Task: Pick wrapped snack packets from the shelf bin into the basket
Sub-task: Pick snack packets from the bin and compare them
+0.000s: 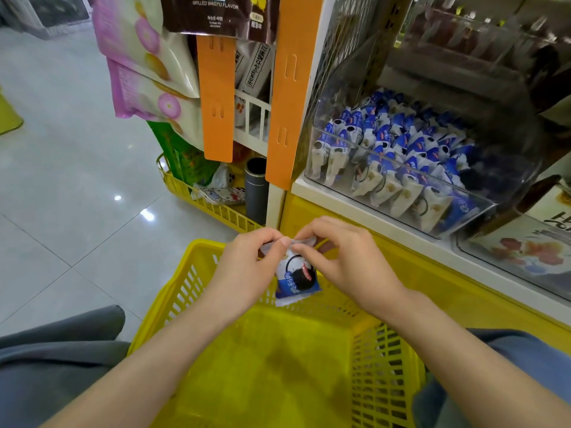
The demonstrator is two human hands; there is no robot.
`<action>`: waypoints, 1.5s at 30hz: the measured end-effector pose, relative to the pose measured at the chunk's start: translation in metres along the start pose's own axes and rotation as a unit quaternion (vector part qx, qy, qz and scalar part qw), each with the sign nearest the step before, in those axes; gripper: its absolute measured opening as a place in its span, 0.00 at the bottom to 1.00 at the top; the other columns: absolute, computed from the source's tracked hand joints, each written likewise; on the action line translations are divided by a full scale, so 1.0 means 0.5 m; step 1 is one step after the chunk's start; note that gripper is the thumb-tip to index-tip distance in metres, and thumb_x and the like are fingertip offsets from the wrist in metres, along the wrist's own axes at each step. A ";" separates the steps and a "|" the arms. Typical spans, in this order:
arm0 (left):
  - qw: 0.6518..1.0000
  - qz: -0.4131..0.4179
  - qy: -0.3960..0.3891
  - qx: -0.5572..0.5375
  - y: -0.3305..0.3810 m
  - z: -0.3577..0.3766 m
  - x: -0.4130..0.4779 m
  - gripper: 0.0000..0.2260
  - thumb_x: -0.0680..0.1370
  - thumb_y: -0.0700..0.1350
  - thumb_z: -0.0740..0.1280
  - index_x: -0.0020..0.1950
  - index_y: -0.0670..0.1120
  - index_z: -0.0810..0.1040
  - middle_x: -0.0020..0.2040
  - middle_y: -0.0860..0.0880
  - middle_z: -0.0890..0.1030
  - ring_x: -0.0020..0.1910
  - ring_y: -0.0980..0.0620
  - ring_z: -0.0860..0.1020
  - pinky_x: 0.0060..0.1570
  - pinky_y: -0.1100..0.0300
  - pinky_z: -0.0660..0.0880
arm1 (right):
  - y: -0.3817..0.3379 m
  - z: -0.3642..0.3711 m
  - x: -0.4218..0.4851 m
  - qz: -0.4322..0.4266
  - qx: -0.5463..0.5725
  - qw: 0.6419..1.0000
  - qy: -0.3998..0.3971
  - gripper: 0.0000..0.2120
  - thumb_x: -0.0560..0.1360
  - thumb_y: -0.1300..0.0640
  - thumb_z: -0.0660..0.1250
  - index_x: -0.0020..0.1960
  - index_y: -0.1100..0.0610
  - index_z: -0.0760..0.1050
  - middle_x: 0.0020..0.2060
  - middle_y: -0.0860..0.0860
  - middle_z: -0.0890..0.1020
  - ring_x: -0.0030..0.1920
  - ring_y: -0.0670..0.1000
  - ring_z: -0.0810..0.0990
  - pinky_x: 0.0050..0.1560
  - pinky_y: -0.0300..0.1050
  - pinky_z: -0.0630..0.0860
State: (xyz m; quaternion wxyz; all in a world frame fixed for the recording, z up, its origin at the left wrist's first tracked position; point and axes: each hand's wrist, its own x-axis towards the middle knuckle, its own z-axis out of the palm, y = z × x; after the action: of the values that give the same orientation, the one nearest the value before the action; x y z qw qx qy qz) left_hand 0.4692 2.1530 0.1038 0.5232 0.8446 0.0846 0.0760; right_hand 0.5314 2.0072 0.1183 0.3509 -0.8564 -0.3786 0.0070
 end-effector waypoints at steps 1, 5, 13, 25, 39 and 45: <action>1.000 -0.010 -0.011 -0.014 -0.002 0.000 0.003 0.10 0.78 0.45 0.62 0.38 0.52 0.76 0.28 0.61 0.75 0.30 0.64 0.71 0.31 0.71 0.66 | 0.001 -0.001 -0.002 -0.019 -0.027 0.999 0.004 0.04 0.74 0.53 0.67 0.47 0.53 0.78 0.40 0.42 0.77 0.41 0.45 0.77 0.40 0.47 0.77; 0.997 -0.034 0.005 -0.068 -0.002 0.006 0.011 0.06 0.78 0.44 0.63 0.43 0.53 0.76 0.39 0.56 0.79 0.40 0.58 0.77 0.42 0.62 0.74 | 0.003 -0.002 -0.008 -0.011 -0.036 0.997 0.066 0.04 0.75 0.53 0.67 0.46 0.52 0.78 0.41 0.43 0.79 0.42 0.44 0.78 0.39 0.45 0.77; 0.955 -0.213 -0.019 -0.205 0.020 0.003 0.022 0.23 0.82 0.53 0.49 0.40 0.47 0.79 0.36 0.47 0.81 0.37 0.51 0.79 0.37 0.63 0.75 | 0.001 -0.001 -0.015 -0.009 0.057 0.987 0.153 0.01 0.74 0.59 0.67 0.45 0.56 0.78 0.48 0.46 0.76 0.52 0.39 0.75 0.48 0.29 0.73; 0.947 -0.153 0.009 -0.283 0.025 0.000 0.015 0.09 0.79 0.44 0.62 0.56 0.46 0.78 0.49 0.49 0.83 0.44 0.56 0.81 0.44 0.66 0.75 | -0.010 0.011 -0.019 0.153 0.184 0.967 0.089 0.12 0.77 0.50 0.60 0.59 0.51 0.68 0.55 0.45 0.75 0.54 0.38 0.75 0.53 0.32 0.74; 0.995 0.074 0.051 0.032 -0.006 0.032 -0.001 0.14 0.73 0.45 0.69 0.53 0.57 0.68 0.52 0.56 0.73 0.48 0.60 0.75 0.46 0.68 0.73 | -0.008 0.039 -0.023 0.206 0.266 0.937 0.091 0.01 0.76 0.59 0.64 0.46 0.55 0.74 0.43 0.55 0.81 0.43 0.54 0.81 0.42 0.54 0.80; 0.998 0.062 0.003 -0.011 0.003 0.020 0.006 0.16 0.74 0.41 0.69 0.48 0.61 0.68 0.51 0.56 0.78 0.50 0.57 0.78 0.49 0.64 0.77 | -0.003 0.039 -0.031 0.142 0.146 0.973 0.110 0.03 0.74 0.51 0.65 0.47 0.47 0.73 0.40 0.43 0.80 0.42 0.46 0.78 0.41 0.51 0.79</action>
State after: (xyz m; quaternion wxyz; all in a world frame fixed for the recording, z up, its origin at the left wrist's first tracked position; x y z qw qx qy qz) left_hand 0.4742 2.1444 0.1006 0.5261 0.8424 0.0327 0.1123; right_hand 0.5138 2.0093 0.1004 0.5072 -0.8363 -0.2074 0.0175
